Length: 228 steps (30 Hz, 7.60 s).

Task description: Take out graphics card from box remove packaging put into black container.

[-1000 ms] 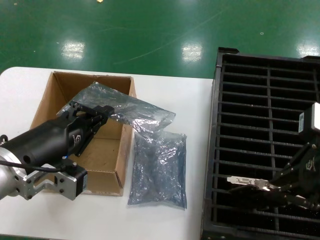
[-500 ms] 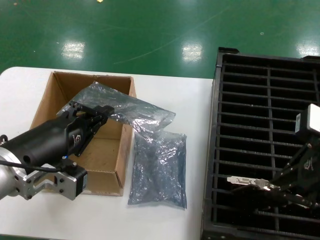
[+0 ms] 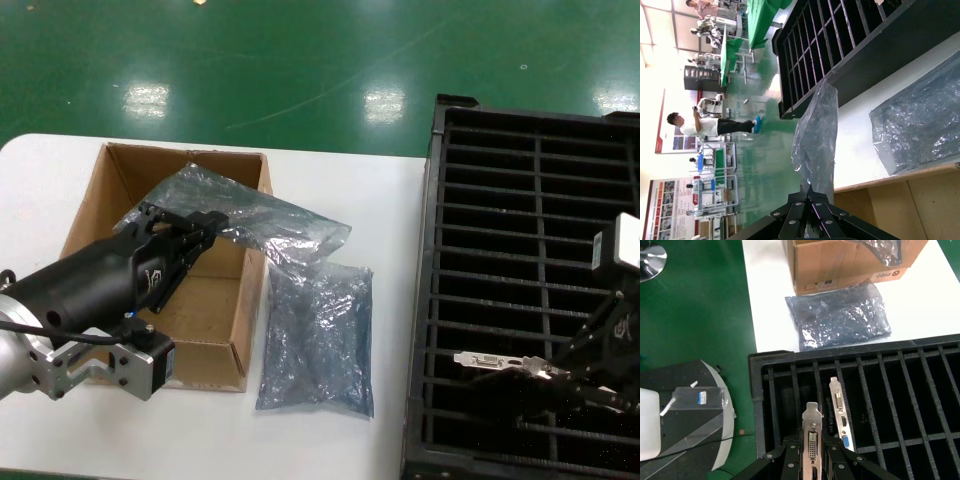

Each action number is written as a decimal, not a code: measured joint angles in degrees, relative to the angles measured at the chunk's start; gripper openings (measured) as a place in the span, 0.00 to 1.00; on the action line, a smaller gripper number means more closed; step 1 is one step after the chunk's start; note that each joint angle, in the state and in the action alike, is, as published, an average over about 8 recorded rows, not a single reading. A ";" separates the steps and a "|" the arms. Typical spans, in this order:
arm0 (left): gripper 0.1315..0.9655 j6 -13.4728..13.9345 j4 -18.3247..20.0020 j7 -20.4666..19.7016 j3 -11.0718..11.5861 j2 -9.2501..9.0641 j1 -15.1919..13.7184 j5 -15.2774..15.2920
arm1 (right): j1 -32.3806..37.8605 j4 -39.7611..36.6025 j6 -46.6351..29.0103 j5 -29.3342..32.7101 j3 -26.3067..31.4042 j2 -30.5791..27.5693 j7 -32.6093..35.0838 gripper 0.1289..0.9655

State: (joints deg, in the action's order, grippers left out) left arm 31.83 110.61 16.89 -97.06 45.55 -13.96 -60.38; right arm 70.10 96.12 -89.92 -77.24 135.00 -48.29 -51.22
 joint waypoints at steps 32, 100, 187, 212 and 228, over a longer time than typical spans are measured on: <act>0.01 0.00 0.00 0.00 0.00 0.00 0.00 0.00 | 0.77 -1.31 0.01 3.93 3.42 4.66 2.05 0.07; 0.01 9.54 0.13 -10.29 0.67 -2.65 -4.15 -2.31 | -52.31 7.06 50.50 1.26 -42.02 -0.10 1.41 0.97; 0.96 4.30 -17.55 -42.47 8.41 -22.31 -14.79 11.98 | -56.35 4.47 59.41 -4.87 -42.32 6.94 12.63 1.00; 1.00 -11.28 -18.15 -31.44 7.11 -24.92 -2.39 -11.65 | -62.28 0.63 72.56 -13.93 -42.76 17.36 29.26 1.00; 1.00 -21.23 -18.53 -24.40 6.27 -26.59 5.54 -26.69 | -66.07 -1.83 80.96 -19.72 -43.03 24.00 39.89 1.00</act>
State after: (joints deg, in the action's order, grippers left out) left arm 10.61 92.08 -7.50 -90.79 18.96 -8.42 -87.07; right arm 4.04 94.29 -8.96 -96.96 91.96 -24.28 -11.33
